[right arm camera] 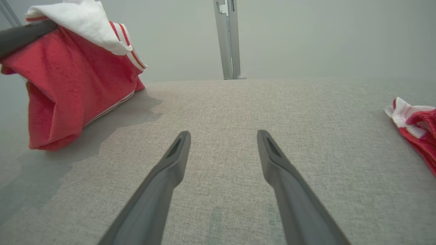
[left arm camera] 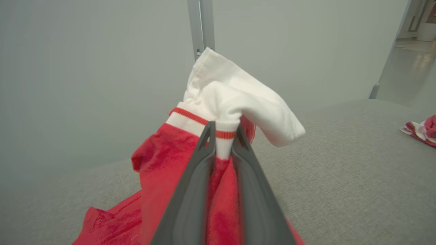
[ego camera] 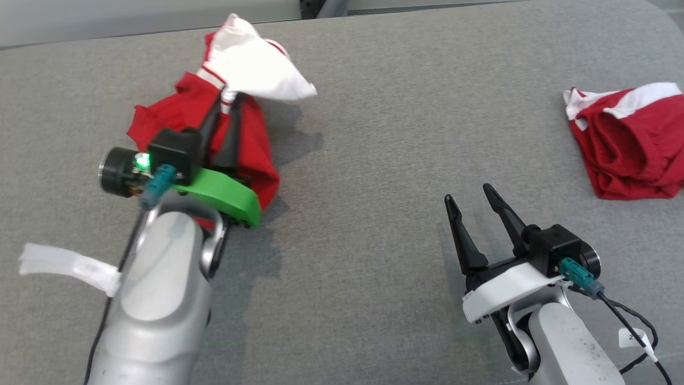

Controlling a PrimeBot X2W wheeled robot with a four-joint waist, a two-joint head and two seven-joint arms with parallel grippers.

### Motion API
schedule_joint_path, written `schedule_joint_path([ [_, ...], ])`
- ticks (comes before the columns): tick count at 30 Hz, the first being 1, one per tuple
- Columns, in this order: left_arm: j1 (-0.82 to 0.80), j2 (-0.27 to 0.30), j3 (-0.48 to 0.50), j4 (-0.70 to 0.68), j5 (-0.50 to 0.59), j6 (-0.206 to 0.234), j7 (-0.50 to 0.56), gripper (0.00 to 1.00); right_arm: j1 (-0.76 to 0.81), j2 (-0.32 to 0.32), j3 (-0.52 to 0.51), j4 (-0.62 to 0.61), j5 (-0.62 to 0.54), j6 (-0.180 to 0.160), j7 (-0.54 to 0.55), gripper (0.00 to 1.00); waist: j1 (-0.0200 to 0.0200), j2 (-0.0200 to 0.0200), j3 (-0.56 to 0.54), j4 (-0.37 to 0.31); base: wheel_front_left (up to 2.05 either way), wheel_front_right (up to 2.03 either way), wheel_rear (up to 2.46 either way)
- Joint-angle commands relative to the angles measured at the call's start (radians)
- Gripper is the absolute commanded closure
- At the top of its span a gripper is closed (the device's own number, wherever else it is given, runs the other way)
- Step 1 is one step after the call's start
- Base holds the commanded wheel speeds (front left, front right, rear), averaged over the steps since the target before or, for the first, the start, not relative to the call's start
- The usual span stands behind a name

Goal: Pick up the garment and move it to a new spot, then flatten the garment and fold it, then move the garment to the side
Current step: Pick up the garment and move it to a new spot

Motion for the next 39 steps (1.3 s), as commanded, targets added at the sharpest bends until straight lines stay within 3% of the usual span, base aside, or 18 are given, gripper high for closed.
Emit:
schedule_joint_path([
  [1, 0.012, -0.010, -0.043, 0.002, -0.014, -0.003, -0.003, 1.00, 0.012, 0.002, -0.003, 0.003, 0.002, -0.001, 0.000, 0.00, 0.0000, 0.0087, -0.040, -0.109, 0.00, 0.00, 0.00],
  [4, 0.012, -0.023, -0.173, 0.011, -0.037, -0.004, -0.003, 1.00, 0.011, 0.004, -0.007, 0.006, 0.008, -0.001, 0.000, 0.00, 0.0000, 0.0087, -0.034, -0.163, 0.00, 0.00, 0.00],
  [10, 0.039, -0.025, -0.297, 0.028, -0.091, -0.001, -0.003, 1.00, 0.008, 0.008, 0.001, 0.010, 0.018, -0.001, 0.000, 0.00, 0.0000, 0.0087, -0.025, -0.234, 0.00, 0.00, 0.00],
  [11, 0.045, -0.024, -0.303, 0.042, -0.088, 0.006, -0.003, 0.92, 0.009, 0.007, -0.001, 0.007, 0.023, -0.001, 0.000, 0.00, 0.0000, 0.0087, -0.025, -0.237, 0.00, 0.00, 0.00],
  [12, 0.053, -0.024, -0.302, 0.055, -0.086, 0.014, -0.003, 0.56, 0.010, 0.007, -0.003, 0.005, 0.028, -0.001, 0.000, 0.00, 0.0000, 0.0087, -0.025, -0.238, 0.00, 0.00, 0.00],
  [13, 0.061, -0.025, -0.297, 0.071, -0.079, 0.023, -0.003, 0.00, 0.011, 0.007, -0.004, 0.004, 0.030, -0.001, 0.000, 0.00, 0.0000, 0.0087, -0.026, -0.238, 0.00, 0.00, 0.00],
  [21, 0.135, -0.011, -0.201, 0.090, -0.085, 0.064, -0.003, 0.00, 0.025, 0.008, -0.009, -0.006, 0.047, -0.001, 0.000, 0.00, 0.0000, 0.0087, -0.060, -0.195, 0.00, 0.00, 0.00],
  [32, 0.356, 0.011, 0.036, -0.068, -0.074, 0.127, -0.002, 0.00, 0.064, 0.007, -0.016, 0.001, 0.047, -0.001, 0.000, 0.00, 0.0000, 0.0087, -0.160, -0.106, 0.00, 0.00, 0.00],
  [39, 0.533, -0.005, 0.166, -0.161, -0.050, 0.128, -0.002, 0.00, 0.115, 0.007, -0.021, 0.019, 0.027, -0.001, 0.000, 0.00, 0.0000, 0.0087, -0.215, -0.065, 0.00, 0.00, 0.00],
])
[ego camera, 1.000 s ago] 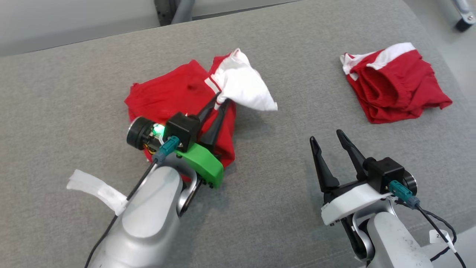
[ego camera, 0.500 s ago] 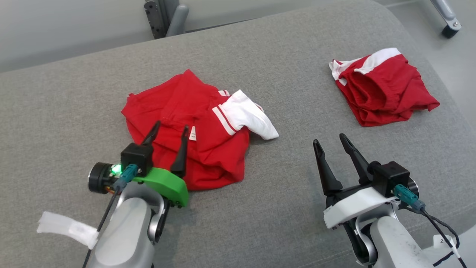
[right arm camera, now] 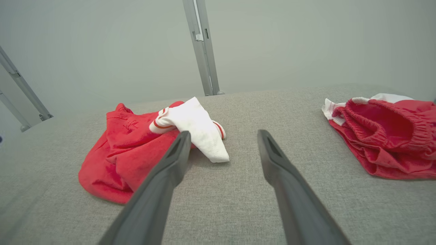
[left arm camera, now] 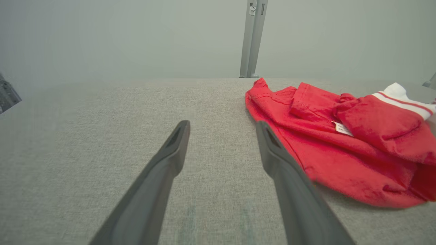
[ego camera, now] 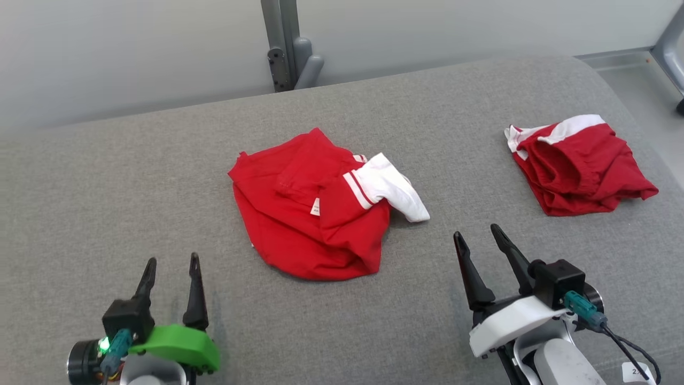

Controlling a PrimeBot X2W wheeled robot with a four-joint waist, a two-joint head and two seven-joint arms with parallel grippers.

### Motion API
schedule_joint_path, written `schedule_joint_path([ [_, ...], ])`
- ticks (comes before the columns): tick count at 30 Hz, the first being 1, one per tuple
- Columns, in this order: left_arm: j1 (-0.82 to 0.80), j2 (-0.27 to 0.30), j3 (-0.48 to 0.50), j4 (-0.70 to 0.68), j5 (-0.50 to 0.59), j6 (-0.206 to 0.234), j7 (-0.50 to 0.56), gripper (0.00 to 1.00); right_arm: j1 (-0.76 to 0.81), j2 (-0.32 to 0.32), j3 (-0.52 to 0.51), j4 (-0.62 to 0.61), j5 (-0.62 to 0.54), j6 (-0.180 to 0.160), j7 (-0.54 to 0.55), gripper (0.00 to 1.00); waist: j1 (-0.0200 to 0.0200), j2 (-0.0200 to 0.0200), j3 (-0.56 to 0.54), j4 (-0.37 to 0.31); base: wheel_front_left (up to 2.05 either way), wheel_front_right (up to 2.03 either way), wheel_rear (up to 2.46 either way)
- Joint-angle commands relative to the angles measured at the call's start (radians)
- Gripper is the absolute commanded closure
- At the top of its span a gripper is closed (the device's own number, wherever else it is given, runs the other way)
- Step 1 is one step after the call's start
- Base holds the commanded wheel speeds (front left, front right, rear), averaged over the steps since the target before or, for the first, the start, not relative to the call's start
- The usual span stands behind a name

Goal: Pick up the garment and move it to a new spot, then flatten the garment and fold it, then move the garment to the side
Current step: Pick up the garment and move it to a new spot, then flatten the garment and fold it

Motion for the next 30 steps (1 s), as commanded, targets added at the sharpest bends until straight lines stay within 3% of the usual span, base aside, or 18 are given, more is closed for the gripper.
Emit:
schedule_joint_path([
  [1, 0.051, -0.004, 0.025, -0.026, 0.013, 0.001, 0.000, 0.00, 0.023, -0.003, -0.003, 0.007, -0.008, -0.001, 0.000, 0.00, 0.0000, 0.0087, -0.037, 0.032, 0.00, 0.00, 0.00],
  [11, 0.243, -0.022, 0.105, -0.152, 0.051, -0.009, 0.000, 0.00, 0.054, -0.003, -0.013, 0.023, -0.011, -0.001, 0.000, 0.00, 0.0000, 0.0087, -0.048, 0.053, 0.00, 0.00, 0.00],
  [20, 0.185, -0.025, 0.061, -0.161, 0.036, -0.015, 0.000, 0.00, -0.015, -0.003, 0.034, 0.030, 0.004, -0.001, 0.000, 0.00, 0.0000, 0.0087, 0.006, 0.096, 0.00, 0.00, 0.00],
  [30, 0.117, -0.025, -0.019, -0.153, -0.011, -0.001, 0.000, 0.00, -0.234, -0.003, 0.080, 0.165, -0.004, -0.001, 0.000, 0.00, 0.0000, 0.0087, 0.113, 0.232, 0.00, 0.00, 0.00],
])
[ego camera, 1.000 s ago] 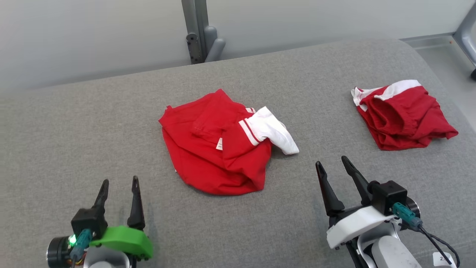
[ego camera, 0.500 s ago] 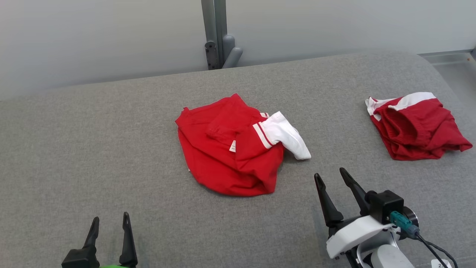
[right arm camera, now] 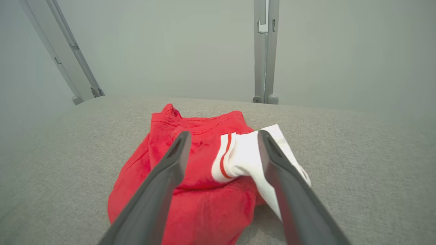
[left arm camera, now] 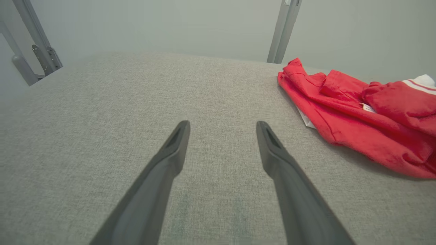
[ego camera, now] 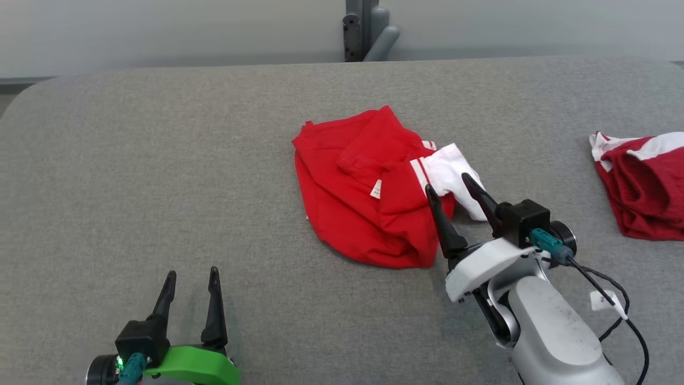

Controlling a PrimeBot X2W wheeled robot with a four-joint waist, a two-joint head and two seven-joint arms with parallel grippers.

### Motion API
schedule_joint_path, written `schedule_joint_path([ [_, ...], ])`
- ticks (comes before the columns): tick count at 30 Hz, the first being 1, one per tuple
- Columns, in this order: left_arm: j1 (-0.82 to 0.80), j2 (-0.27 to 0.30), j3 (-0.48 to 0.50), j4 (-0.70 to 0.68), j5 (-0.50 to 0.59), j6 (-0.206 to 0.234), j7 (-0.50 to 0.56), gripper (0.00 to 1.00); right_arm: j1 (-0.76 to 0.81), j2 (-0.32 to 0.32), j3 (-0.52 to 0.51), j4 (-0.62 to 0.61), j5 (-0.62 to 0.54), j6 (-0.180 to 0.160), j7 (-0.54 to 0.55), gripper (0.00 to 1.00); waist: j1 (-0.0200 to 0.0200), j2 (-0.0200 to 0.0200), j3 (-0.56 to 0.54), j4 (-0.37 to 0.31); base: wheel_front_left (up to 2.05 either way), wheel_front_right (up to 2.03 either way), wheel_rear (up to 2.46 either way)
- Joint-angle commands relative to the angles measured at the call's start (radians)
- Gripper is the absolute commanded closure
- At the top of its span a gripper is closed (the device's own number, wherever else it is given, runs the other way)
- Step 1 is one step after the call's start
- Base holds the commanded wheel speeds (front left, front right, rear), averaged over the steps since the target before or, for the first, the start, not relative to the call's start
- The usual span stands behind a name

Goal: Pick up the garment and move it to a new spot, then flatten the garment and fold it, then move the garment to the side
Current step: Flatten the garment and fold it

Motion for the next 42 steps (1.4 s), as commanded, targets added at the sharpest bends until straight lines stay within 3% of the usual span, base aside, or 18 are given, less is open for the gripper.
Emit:
schedule_joint_path([
  [1, -0.014, 0.003, -0.003, 0.002, -0.018, 0.004, 0.000, 0.00, -0.024, -0.004, 0.000, 0.046, 0.013, -0.001, 0.000, 0.00, 0.0000, 0.0087, 0.060, 0.073, 0.00, 0.00, 0.00],
  [9, -0.035, 0.002, -0.019, 0.013, -0.037, 0.003, 0.000, 0.00, -0.177, -0.004, -0.009, 0.290, 0.061, -0.001, 0.001, 0.00, 0.0000, 0.0087, 0.094, 0.134, 0.00, 0.00, 0.00],
  [10, -0.040, 0.002, -0.019, 0.010, -0.039, 0.006, 0.000, 0.00, -0.187, -0.004, 0.000, 0.306, 0.065, -0.001, 0.001, 0.04, 0.0000, 0.0087, 0.096, 0.135, 0.00, 0.00, 0.00],
  [12, -0.046, 0.002, -0.022, 0.007, -0.041, 0.009, 0.000, 0.00, -0.196, -0.005, 0.013, 0.329, 0.075, -0.001, -0.001, 0.58, 0.0000, 0.0087, 0.100, 0.133, 0.00, 0.00, 0.00],
  [14, -0.049, 0.002, -0.028, 0.005, -0.043, 0.008, 0.000, 0.00, -0.204, -0.004, 0.034, 0.341, 0.085, -0.001, 0.000, 1.00, 0.0000, 0.0087, 0.102, 0.127, 0.00, 0.00, 0.00],
  [18, -0.054, 0.002, -0.037, 0.002, -0.047, 0.008, 0.000, 0.00, -0.217, -0.004, 0.038, 0.287, 0.101, -0.001, -0.001, 1.00, 0.0000, 0.0087, 0.099, 0.107, 0.00, 0.00, 0.00],
  [26, -0.053, 0.003, -0.059, 0.018, -0.061, -0.002, 0.000, 0.00, -0.237, -0.018, -0.020, 0.055, 0.080, -0.001, -0.001, 1.00, 0.0000, 0.0087, 0.048, 0.070, 0.00, 0.00, 0.00],
  [37, -0.019, 0.003, -0.091, 0.046, -0.059, -0.017, 0.000, 0.00, -0.377, -0.019, -0.006, -0.111, 0.055, -0.001, -0.001, 1.00, 0.0000, 0.0087, -0.007, 0.075, 0.00, 0.00, 0.00],
  [42, 0.010, 0.003, -0.076, 0.060, -0.055, -0.026, 0.000, 0.00, -0.285, -0.074, 0.003, -0.173, 0.031, -0.001, -0.001, 1.00, 0.0000, 0.0087, -0.017, 0.069, 0.00, 0.00, 0.00],
])
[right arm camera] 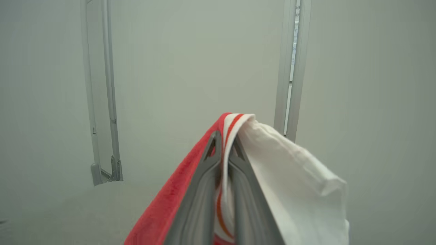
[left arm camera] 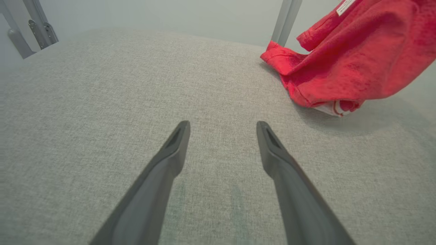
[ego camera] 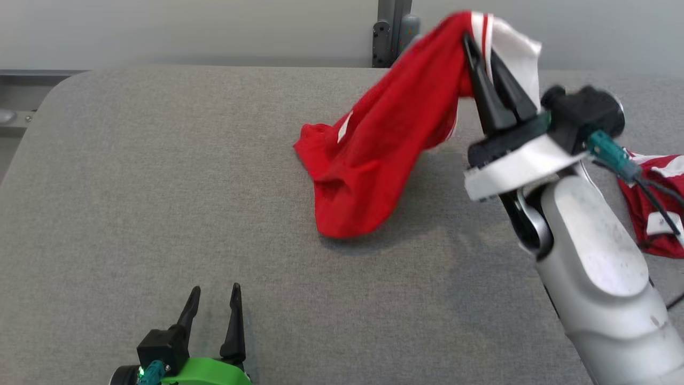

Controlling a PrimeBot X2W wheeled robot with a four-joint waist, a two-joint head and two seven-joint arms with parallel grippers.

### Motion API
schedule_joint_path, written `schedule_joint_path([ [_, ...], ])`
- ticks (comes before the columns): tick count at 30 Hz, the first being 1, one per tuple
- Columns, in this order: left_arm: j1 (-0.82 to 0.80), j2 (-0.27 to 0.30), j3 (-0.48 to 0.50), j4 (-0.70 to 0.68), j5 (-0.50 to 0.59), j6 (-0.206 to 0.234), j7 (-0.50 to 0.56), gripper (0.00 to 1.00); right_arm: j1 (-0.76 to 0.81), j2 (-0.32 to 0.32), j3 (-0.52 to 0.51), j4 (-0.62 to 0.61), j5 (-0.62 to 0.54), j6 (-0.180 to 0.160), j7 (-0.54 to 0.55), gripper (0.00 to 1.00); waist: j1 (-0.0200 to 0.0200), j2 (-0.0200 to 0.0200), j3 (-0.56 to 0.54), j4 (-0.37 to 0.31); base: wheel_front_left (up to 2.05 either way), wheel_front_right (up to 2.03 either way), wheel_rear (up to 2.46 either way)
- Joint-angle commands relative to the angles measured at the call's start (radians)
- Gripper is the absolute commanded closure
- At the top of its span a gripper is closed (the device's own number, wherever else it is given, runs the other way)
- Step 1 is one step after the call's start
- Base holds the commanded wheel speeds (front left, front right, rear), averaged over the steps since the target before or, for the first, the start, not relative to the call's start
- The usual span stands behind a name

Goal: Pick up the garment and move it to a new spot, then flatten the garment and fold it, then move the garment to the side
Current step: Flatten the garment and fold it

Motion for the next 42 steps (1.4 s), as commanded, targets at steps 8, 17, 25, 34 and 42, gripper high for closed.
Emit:
schedule_joint_path([
  [8, 0.016, 0.003, -0.003, 0.005, 0.002, -0.016, 0.000, 0.00, 0.366, -0.135, -0.088, 0.079, -0.013, -0.001, -0.003, 0.37, 0.0000, 0.0087, 0.000, -0.048, 0.00, 0.00, 0.00],
  [17, 0.015, 0.003, 0.014, 0.017, 0.020, -0.021, 0.000, 0.00, 0.550, -0.087, -0.285, 0.084, -0.024, -0.001, -0.003, 0.00, 0.0000, 0.0087, -0.035, -0.104, 0.00, 0.00, 0.00],
  [25, 0.052, 0.003, 0.007, 0.032, 0.010, -0.026, 0.000, 0.00, 0.613, -0.026, -0.302, 0.048, -0.046, -0.001, -0.003, 0.00, 0.0000, 0.0087, -0.087, -0.109, 0.00, 0.00, 0.00],
  [34, 0.039, 0.003, -0.003, 0.023, 0.012, -0.027, 0.000, 0.00, 0.540, -0.022, -0.171, 0.014, -0.029, -0.001, -0.003, 0.00, 0.0000, 0.0087, -0.068, -0.061, 0.00, 0.00, 0.00],
  [42, 0.009, 0.003, -0.036, 0.022, -0.008, -0.017, 0.000, 0.00, 0.371, -0.042, -0.001, 0.098, -0.016, -0.001, -0.003, 0.00, 0.0000, 0.0087, -0.010, 0.019, 0.00, 0.00, 0.00],
])
